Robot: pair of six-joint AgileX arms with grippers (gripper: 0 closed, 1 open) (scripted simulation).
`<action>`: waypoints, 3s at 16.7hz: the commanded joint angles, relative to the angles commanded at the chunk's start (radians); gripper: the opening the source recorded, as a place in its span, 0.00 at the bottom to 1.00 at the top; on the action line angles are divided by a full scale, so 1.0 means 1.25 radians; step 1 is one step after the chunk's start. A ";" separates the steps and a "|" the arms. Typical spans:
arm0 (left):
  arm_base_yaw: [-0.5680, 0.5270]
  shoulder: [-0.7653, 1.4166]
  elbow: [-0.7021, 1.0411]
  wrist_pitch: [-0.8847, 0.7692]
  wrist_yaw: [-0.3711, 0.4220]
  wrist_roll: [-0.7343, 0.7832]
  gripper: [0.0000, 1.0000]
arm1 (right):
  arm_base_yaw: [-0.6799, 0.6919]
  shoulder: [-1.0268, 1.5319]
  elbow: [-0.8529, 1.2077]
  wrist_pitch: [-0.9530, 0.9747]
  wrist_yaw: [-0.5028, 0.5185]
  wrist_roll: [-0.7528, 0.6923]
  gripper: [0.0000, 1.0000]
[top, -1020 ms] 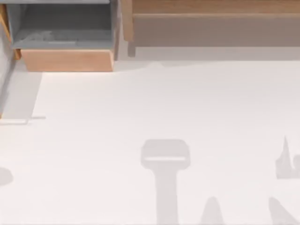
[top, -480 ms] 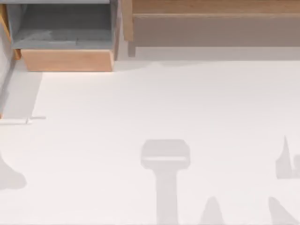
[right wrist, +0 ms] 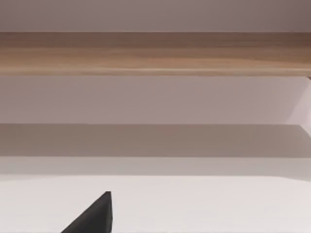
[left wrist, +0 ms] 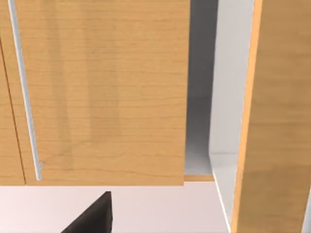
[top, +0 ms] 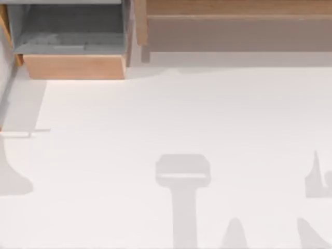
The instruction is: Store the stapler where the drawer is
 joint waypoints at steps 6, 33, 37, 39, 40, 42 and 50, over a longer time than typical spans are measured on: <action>0.000 0.000 0.000 0.000 0.000 0.000 0.70 | 0.000 0.000 0.000 0.000 0.000 0.000 1.00; -0.087 0.075 0.159 -0.098 -0.088 -0.007 0.00 | 0.000 0.000 0.000 0.000 0.000 0.000 1.00; -0.095 0.081 0.174 -0.106 -0.096 -0.007 0.00 | 0.000 0.000 0.000 0.000 0.000 0.000 1.00; -0.093 0.083 0.172 -0.109 -0.095 -0.008 0.00 | 0.000 0.000 0.000 0.000 0.000 0.000 1.00; -0.098 0.090 0.183 -0.117 -0.099 -0.008 0.00 | 0.000 0.000 0.000 0.000 0.000 0.000 1.00; -0.113 0.110 0.228 -0.139 -0.115 -0.008 0.00 | 0.000 0.000 0.000 0.000 0.000 0.000 1.00; -0.163 0.168 0.368 -0.215 -0.165 -0.011 0.00 | 0.000 0.000 0.000 0.000 0.000 0.000 1.00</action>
